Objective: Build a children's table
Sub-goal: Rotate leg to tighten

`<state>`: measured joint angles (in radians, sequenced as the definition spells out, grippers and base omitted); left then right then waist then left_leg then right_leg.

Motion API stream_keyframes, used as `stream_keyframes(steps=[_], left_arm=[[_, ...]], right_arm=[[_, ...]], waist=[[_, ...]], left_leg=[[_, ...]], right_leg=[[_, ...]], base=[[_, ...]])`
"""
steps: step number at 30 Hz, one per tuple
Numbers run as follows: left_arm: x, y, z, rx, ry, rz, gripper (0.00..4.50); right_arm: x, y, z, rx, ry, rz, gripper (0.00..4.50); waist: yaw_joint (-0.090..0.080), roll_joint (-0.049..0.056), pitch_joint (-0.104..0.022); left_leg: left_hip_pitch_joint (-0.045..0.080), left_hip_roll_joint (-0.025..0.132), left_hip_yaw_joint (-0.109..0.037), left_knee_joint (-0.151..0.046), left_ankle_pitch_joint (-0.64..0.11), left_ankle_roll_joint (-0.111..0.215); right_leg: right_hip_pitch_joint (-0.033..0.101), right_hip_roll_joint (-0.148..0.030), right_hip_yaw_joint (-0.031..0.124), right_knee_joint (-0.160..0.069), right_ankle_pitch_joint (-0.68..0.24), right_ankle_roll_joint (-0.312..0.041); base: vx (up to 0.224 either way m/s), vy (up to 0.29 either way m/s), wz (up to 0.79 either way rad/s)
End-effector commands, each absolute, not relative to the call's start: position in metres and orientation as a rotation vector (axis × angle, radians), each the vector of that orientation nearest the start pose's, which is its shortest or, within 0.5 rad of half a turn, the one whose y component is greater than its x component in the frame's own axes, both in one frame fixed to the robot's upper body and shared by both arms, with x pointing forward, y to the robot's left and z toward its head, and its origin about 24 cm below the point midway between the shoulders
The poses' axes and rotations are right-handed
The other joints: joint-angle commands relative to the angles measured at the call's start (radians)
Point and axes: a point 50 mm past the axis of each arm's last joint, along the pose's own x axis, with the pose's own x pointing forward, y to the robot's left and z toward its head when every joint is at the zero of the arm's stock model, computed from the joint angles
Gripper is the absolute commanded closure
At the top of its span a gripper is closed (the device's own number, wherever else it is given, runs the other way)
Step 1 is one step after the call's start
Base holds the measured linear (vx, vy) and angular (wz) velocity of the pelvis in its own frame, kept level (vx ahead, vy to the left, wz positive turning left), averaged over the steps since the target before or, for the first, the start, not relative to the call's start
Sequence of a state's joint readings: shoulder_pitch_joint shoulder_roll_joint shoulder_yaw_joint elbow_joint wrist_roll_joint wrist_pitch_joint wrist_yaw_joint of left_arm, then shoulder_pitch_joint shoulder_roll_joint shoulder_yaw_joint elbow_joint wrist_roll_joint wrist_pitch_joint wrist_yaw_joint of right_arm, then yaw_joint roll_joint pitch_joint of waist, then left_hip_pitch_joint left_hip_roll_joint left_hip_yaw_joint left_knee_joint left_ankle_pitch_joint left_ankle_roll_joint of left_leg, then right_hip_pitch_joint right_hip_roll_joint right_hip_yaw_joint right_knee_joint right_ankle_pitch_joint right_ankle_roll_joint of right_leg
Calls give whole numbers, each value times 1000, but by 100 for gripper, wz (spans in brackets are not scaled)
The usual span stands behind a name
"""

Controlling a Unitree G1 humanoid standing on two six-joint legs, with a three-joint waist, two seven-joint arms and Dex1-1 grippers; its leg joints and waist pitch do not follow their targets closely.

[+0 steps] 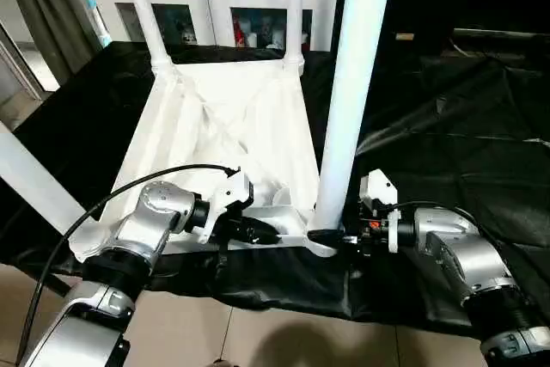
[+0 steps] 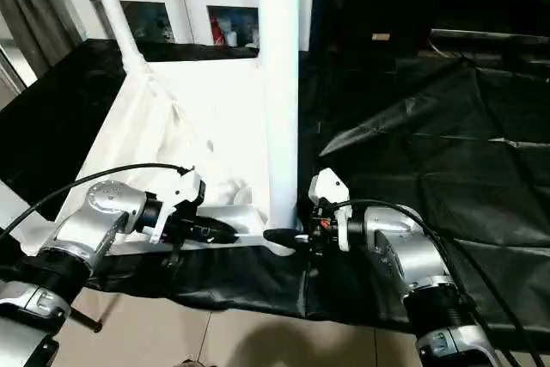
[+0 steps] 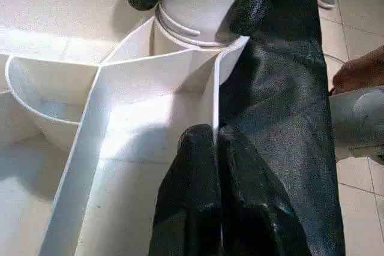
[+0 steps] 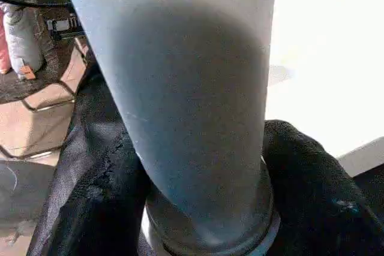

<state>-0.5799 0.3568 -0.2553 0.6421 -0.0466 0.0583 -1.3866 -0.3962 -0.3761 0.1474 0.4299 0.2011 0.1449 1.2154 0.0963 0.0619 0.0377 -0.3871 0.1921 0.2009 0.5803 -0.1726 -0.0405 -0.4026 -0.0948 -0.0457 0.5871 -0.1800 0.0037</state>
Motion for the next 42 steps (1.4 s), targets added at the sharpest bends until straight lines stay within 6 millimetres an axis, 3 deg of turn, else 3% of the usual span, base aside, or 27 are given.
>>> stream_keyframes(steps=[1,5,8,9,10,11,16,18,21,22,23,25,27,30,32,36,38,39,42], left_arm=[[304,129,50,269,413,-1528,450],[306,124,49,255,395,-1499,450],[322,113,49,281,330,-1304,450],[328,109,49,276,313,-1230,450],[331,107,49,270,305,-1185,450],[334,104,49,261,300,-1154,450],[339,88,47,252,289,-1067,450],[339,69,46,224,280,-1053,450],[335,53,46,208,265,-1096,450],[335,52,46,205,264,-1104,450],[333,49,47,200,266,-1144,450],[331,49,47,203,270,-1166,450],[330,51,46,205,274,-1188,450],[326,61,44,222,301,-1260,450],[323,68,43,236,320,-1311,450],[313,91,40,280,382,-1438,450],[309,98,40,286,407,-1490,450],[306,103,40,288,426,-1521,450],[302,112,41,290,450,-1565,450]], right_arm=[[286,-148,44,-50,329,1303,197],[282,-146,41,-16,326,1286,210],[287,-143,31,11,316,1121,213],[290,-141,27,20,318,1049,214],[291,-140,24,26,322,1004,214],[294,-138,20,38,328,950,214],[299,-127,9,59,358,790,229],[301,-113,2,55,377,684,229],[301,-98,4,80,345,710,229],[301,-97,5,88,341,721,229],[300,-94,9,113,329,778,186],[299,-96,12,118,324,816,186],[298,-98,14,111,318,837,154],[298,-108,20,86,311,892,129],[296,-116,24,75,308,946,129],[290,-134,34,20,308,1097,129],[289,-139,36,4,311,1125,129],[288,-143,38,-10,315,1150,129],[286,-150,41,-32,323,1188,129]], waist=[[-2,-13,-57],[-1,-13,-57],[0,-11,-52],[-2,-14,-51],[-5,-15,-48],[-10,-17,-45],[-29,-19,-40],[-41,-14,-38],[-48,-12,-38],[-50,-13,-40],[-49,-9,-43],[-49,-10,-43],[-47,-12,-48],[-44,-15,-52],[-37,-13,-54],[-28,-12,-62],[-24,-9,-69],[-22,-14,-71],[-5,-11,-70]], left_leg=[[24,40,-14,-66,-213,57],[24,40,-14,-66,-211,62],[27,41,-13,-68,-237,52],[33,40,-14,-70,-275,31],[31,38,-14,-72,-291,22],[31,35,-20,-78,-327,0],[29,31,-27,-84,-368,-15],[33,29,-27,-84,-403,-21],[37,27,-34,-87,-438,-22],[34,28,-36,-91,-435,-16],[32,29,-36,-93,-425,-11],[35,31,-34,-92,-427,-8],[28,32,-29,-91,-384,7],[26,32,-24,-84,-338,28],[20,33,-23,-82,-298,45],[19,37,-17,-68,-209,81],[17,38,-15,-58,-123,111],[19,37,-13,-54,-108,122],[24,40,-12,-53,-104,131]], right_leg=[[42,-47,26,-53,-142,-254],[41,-48,26,-55,-144,-253],[34,-46,28,-62,-182,-246],[32,-48,29,-68,-234,-236],[31,-48,31,-71,-266,-228],[33,-51,30,-78,-357,-196],[29,-51,29,-91,-449,-144],[22,-50,28,-101,-500,-133],[22,-52,23,-111,-569,-102],[27,-51,21,-111,-549,-100],[28,-49,23,-109,-513,-105],[24,-49,25,-108,-481,-118],[32,-48,30,-96,-369,-157],[38,-49,31,-87,-297,-190],[47,-50,29,-81,-269,-198],[48,-50,25,-64,-139,-236],[48,-45,22,-46,-5,-271],[47,-42,20,-42,36,-285],[44,-45,21,-39,30,-292]], base=[[0,0,0],[0,0,0],[0,0,0],[0,0,0],[0,0,0],[0,0,0],[0,0,0],[0,0,0],[0,0,0],[0,0,0],[0,0,0],[0,0,0],[0,0,0],[0,0,0],[0,0,0],[40,-15,-1],[54,-17,0],[0,0,0],[0,0,0]])
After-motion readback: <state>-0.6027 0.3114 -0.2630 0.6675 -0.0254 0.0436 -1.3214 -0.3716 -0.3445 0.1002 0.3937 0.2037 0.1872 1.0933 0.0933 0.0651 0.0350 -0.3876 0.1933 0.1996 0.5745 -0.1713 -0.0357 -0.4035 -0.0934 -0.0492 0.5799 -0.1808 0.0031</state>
